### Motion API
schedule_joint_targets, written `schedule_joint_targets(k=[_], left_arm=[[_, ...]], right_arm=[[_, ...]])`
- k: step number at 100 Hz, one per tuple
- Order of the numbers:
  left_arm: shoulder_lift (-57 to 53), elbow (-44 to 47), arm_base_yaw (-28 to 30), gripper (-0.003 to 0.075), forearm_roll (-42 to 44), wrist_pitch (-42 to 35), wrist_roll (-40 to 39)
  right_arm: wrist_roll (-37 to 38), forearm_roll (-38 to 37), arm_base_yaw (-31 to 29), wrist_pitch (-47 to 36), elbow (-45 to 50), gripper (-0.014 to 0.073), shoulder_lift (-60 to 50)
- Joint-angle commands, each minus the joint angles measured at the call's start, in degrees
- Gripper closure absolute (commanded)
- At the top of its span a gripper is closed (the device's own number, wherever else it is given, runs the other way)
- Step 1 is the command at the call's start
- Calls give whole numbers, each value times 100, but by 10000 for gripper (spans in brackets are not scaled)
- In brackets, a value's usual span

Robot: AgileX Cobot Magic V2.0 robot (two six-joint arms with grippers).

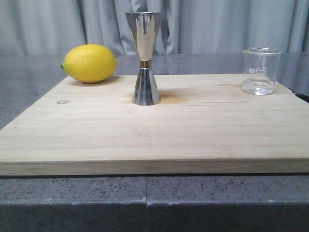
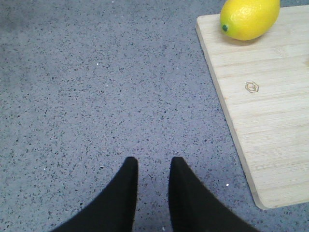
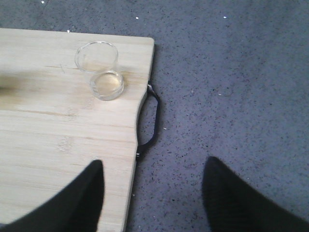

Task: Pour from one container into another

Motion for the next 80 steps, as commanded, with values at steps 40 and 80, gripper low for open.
schedule_joint_targets(k=[40,80], left_arm=[[-7,-146,15,739,-251,-477,-87],[-7,-146,15,739,-306,-611,-87]], right_arm=[[2,-122,-42,-385,-141,665,-11],[2,-143,-42,-342,-138,665,-11]])
